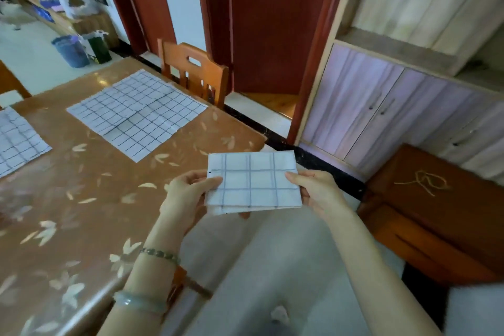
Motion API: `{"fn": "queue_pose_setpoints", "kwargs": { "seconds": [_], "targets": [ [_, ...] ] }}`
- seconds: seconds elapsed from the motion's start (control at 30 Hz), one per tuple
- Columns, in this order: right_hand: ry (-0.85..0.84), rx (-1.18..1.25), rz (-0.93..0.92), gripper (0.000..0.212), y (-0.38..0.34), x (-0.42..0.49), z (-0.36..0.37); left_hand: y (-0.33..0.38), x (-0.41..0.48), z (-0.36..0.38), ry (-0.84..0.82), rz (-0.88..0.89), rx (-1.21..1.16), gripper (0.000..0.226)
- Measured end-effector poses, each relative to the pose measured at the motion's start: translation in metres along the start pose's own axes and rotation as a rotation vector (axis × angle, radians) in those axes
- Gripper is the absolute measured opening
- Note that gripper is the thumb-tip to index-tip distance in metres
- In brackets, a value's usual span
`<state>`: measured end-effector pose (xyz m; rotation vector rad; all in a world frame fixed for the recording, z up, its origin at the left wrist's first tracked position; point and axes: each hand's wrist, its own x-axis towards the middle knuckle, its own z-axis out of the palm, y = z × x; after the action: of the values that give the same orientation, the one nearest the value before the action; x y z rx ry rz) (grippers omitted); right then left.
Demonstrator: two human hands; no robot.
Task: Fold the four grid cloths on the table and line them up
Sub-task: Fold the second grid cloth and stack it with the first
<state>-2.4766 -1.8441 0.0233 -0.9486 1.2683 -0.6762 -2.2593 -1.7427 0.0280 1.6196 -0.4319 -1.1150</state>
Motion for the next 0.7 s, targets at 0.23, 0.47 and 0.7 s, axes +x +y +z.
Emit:
{"fn": "queue_pose_setpoints", "kwargs": {
  "seconds": [0.23,0.47,0.7],
  "targets": [
    [0.038,0.081,-0.038,0.003,-0.052,0.068,-0.107,0.023,0.043,0.126,-0.061,-0.029,-0.053,0.022],
    [0.034,0.153,-0.038,0.007,-0.086,0.130,-0.153,0.052,0.090,0.196,-0.073,-0.011,-0.019,0.020],
    [0.026,0.165,-0.039,0.007,-0.126,0.208,-0.166,0.077,0.161,0.245,-0.076,-0.028,-0.047,0.026]
  ]
}}
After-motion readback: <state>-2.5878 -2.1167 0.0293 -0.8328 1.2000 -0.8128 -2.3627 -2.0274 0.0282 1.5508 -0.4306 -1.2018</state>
